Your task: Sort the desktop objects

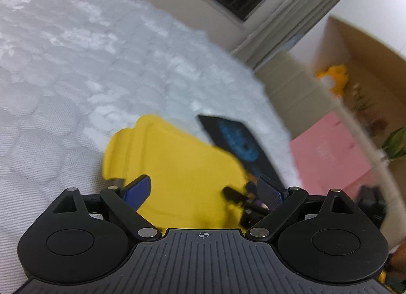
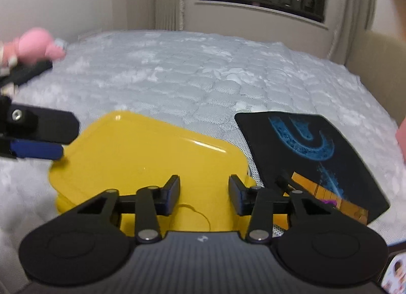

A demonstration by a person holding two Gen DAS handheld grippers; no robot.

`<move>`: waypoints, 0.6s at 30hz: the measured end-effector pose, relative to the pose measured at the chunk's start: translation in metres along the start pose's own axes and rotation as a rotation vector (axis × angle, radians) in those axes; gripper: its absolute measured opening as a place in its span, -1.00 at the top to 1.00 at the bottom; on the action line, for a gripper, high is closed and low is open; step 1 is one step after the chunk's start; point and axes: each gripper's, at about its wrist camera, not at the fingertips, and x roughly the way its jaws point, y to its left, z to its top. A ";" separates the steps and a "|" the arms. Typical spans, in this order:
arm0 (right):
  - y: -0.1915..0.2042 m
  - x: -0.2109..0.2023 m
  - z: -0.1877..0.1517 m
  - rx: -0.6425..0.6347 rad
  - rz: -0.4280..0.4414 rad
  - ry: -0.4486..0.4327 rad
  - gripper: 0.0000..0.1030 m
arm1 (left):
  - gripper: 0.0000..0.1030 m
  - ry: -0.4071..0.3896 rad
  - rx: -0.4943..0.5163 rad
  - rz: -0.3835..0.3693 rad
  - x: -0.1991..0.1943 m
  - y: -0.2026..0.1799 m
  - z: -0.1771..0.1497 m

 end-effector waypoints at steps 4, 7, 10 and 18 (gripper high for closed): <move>-0.003 0.002 0.003 0.043 -0.021 0.005 0.12 | -0.83 0.056 -0.017 -0.003 0.010 0.001 0.006; -0.015 0.001 0.000 0.098 -0.047 -0.001 0.11 | -0.83 0.068 -0.044 -0.017 0.010 0.007 0.006; -0.035 0.004 -0.001 0.187 -0.089 -0.023 0.11 | -0.82 0.039 -0.075 -0.059 0.004 0.014 0.005; -0.088 0.022 0.000 0.468 0.067 0.085 -0.06 | -0.84 0.007 -0.164 -0.027 -0.003 0.045 0.021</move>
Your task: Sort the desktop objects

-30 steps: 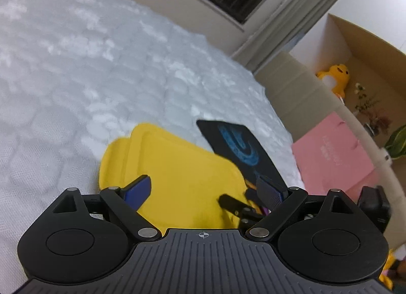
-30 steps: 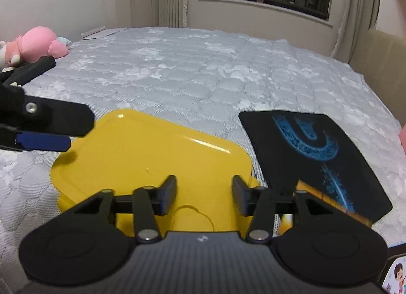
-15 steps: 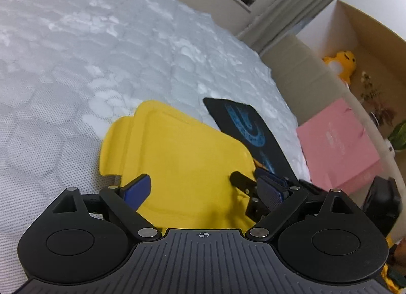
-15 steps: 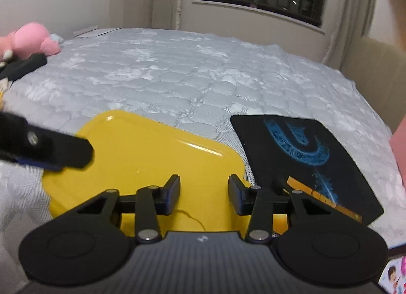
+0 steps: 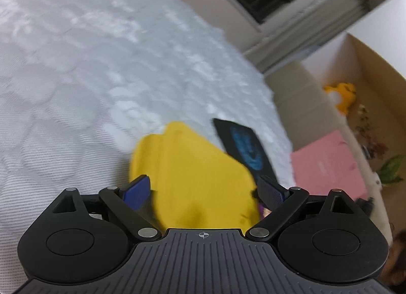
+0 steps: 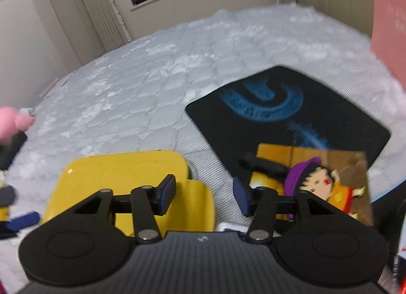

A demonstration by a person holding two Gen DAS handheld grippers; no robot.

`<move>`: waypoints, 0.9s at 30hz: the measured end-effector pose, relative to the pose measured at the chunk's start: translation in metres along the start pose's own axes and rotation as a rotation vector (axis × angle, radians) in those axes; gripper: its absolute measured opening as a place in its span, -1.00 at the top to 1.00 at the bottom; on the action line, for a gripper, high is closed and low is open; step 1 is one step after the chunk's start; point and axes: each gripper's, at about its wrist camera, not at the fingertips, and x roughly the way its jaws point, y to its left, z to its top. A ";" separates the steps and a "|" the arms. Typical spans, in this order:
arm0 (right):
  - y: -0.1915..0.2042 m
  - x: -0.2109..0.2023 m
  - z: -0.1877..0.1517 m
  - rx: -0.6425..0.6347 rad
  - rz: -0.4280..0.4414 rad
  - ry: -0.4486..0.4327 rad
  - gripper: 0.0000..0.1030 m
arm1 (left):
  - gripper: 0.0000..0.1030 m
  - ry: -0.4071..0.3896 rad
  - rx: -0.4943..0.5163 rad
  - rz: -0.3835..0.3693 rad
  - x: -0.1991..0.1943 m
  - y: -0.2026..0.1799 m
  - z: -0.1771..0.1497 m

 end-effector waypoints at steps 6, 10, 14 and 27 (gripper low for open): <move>-0.001 0.013 -0.001 0.023 0.053 0.089 -0.41 | -0.85 0.043 -0.008 0.042 0.022 0.012 -0.001; -0.003 0.019 -0.010 0.083 0.153 0.141 -0.45 | -0.85 0.092 0.003 0.041 0.040 0.011 -0.003; 0.007 0.017 -0.016 0.088 0.146 0.104 -0.46 | -0.85 0.108 0.026 0.020 0.046 0.009 -0.002; 0.091 0.048 -0.020 0.089 0.192 0.184 -0.58 | -0.85 0.003 0.050 0.103 -0.007 0.059 0.028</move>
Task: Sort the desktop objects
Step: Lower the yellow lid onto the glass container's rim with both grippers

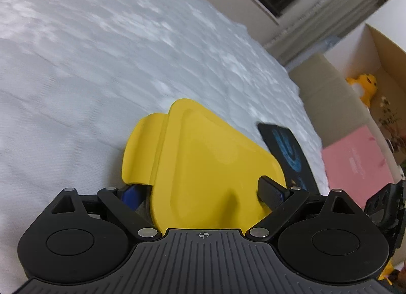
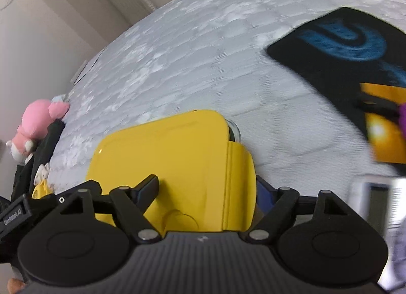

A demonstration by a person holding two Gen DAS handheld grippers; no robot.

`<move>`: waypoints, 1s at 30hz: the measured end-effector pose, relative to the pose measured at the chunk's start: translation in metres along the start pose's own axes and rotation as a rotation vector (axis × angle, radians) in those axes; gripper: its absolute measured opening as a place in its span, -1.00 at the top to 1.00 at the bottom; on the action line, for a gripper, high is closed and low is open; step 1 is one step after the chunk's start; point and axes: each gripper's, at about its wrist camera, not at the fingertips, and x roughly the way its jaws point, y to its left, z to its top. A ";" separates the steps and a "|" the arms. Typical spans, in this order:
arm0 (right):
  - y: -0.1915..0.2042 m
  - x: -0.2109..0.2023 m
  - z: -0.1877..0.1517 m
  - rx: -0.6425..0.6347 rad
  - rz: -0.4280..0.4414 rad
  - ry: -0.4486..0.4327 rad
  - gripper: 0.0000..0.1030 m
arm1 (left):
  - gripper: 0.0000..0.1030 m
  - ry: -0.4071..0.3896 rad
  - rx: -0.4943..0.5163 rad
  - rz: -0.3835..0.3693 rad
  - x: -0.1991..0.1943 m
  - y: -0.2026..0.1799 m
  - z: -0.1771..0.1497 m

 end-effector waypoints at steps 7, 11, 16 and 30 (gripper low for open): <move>0.077 0.041 -0.009 -0.130 0.048 0.017 -0.58 | -0.85 -0.084 -0.052 0.096 -0.046 0.052 0.010; 0.090 0.046 -0.012 -0.167 0.039 -0.001 -0.58 | -0.85 -0.106 -0.021 0.139 -0.079 0.058 0.014; 0.088 0.047 -0.005 -0.149 0.038 0.000 -0.49 | -0.85 -0.130 0.047 0.152 -0.103 0.042 0.025; 0.115 0.073 0.009 -0.189 0.119 -0.020 -0.37 | -0.85 -0.102 -0.031 0.126 -0.105 0.058 0.037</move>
